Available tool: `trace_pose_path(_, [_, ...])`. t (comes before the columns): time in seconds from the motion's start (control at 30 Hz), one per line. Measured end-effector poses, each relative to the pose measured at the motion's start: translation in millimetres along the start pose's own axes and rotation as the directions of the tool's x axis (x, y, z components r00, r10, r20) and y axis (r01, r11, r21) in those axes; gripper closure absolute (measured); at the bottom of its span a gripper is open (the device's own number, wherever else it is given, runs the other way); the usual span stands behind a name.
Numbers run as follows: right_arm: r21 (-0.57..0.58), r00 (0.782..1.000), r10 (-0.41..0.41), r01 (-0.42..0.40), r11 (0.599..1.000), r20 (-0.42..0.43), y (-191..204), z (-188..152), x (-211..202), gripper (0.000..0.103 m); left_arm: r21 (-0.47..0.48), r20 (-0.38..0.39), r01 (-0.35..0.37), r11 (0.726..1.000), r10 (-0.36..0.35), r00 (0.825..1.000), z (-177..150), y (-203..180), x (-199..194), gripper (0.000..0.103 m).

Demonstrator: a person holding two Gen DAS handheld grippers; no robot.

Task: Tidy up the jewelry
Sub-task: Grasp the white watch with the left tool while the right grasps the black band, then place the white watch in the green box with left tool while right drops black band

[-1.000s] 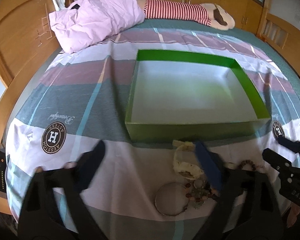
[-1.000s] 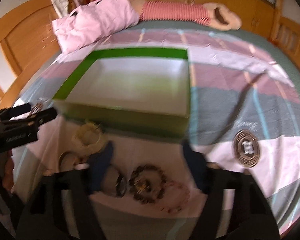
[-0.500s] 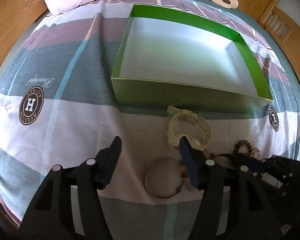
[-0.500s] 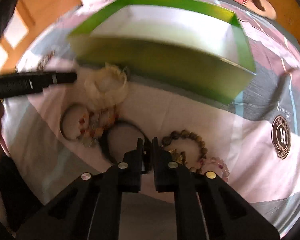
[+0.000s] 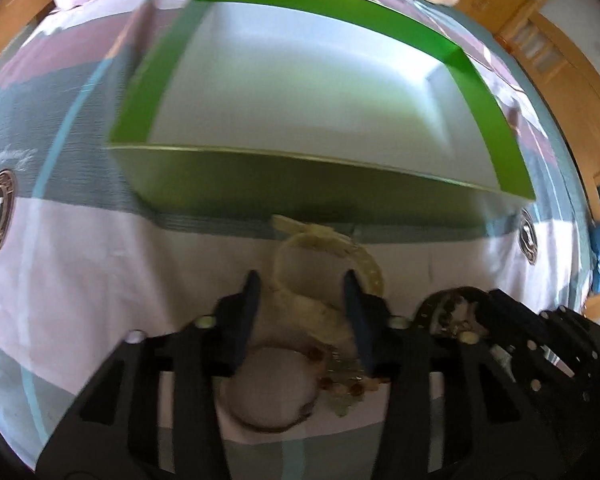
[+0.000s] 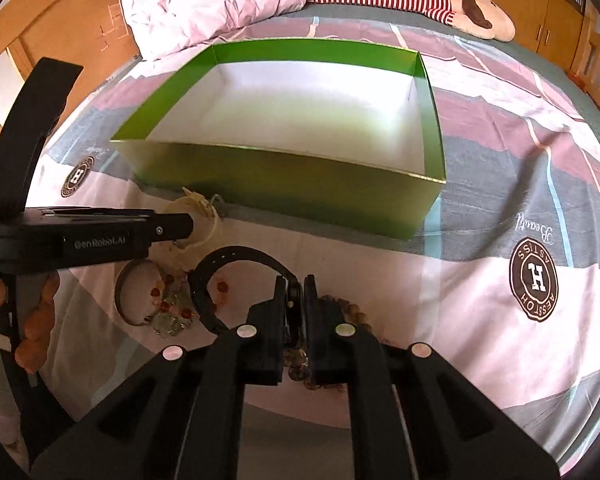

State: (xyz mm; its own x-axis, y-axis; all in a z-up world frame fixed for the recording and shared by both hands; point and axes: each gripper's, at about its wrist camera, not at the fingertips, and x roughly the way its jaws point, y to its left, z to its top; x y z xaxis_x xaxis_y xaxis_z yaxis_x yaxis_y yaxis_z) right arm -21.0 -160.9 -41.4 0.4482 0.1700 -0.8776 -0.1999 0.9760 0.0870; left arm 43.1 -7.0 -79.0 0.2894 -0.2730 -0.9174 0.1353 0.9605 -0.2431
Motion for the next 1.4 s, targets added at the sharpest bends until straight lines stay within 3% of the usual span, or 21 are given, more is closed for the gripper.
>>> trace_pose_path(0.13, [-0.001, 1.000, -0.009, 0.009, 1.000, -0.008, 0, -1, 3, 0.094, 0.020, 0.001, -0.012, 1.000, 0.012, 1.000, -2, -3, 0, 0.065])
trace_pose_path(0.17, [-0.001, 1.000, -0.010, 0.010, 1.000, -0.009, 1, -1, 4, 0.094, 0.011, -0.003, -0.007, 1.000, 0.007, 1.000, -1, -1, 1, 0.058])
trace_pose_path(0.2, [-0.002, 1.000, -0.012, 0.012, 1.000, -0.011, 1, -2, 5, 0.094, -0.009, -0.008, -0.010, 1.000, 0.010, 1.000, -1, 2, 2, 0.044])
trace_pose_path(0.3, [-0.005, 1.000, -0.016, 0.016, 1.000, -0.013, 0, -3, 7, 0.094, -0.030, -0.022, -0.033, 0.999, 0.032, 0.999, 0, 9, 11, 0.038])
trace_pose_path(0.33, [-0.006, 1.000, -0.017, 0.017, 1.000, -0.012, 0, -3, 7, 0.094, -0.027, -0.022, -0.032, 0.999, 0.032, 0.999, 0, 8, 12, 0.039])
trace_pose_path(0.37, [-0.007, 1.000, -0.016, 0.016, 1.000, -0.008, 0, -3, 7, 0.094, -0.025, -0.013, -0.037, 0.999, 0.036, 0.999, 1, 7, 12, 0.047])
trace_pose_path(0.4, [-0.010, 1.000, -0.017, 0.017, 1.000, 0.004, 0, -4, 6, 0.094, -0.018, -0.008, -0.038, 0.999, 0.038, 0.999, 2, 4, 12, 0.064])
trace_pose_path(0.5, [-0.018, 1.000, -0.018, 0.019, 1.000, 0.023, -1, -3, 7, 0.094, 0.010, 0.000, -0.089, 0.996, 0.089, 0.996, 3, -2, 13, 0.084])
trace_pose_path(0.63, [-0.031, 0.998, -0.039, 0.041, 0.999, 0.045, -4, -4, 8, 0.094, -0.010, 0.014, -0.081, 0.997, 0.082, 0.997, 5, 0, 2, 0.086])
trace_pose_path(0.7, [-0.017, 0.997, -0.062, 0.063, 0.998, 0.054, -7, -4, 4, 0.094, -0.012, 0.051, -0.101, 0.995, 0.101, 0.994, 5, 2, -17, 0.092])
trace_pose_path(0.87, [0.098, 0.993, -0.104, 0.098, 0.990, 0.056, -13, -1, -6, 0.094, 0.032, 0.186, -0.172, 0.985, 0.163, 0.969, 3, -5, -57, 0.092])
trace_pose_path(1.07, [0.090, 0.986, -0.165, 0.163, 0.983, 0.019, 13, 4, 2, 0.094, 0.040, 0.207, -0.113, 0.993, 0.102, 0.973, -1, -8, -76, 0.093])
trace_pose_path(1.4, [0.024, 0.993, -0.118, 0.118, 0.993, 0.008, 60, 10, 19, 0.094, 0.046, 0.275, -0.141, 0.989, 0.123, 0.953, -4, -8, -100, 0.093])
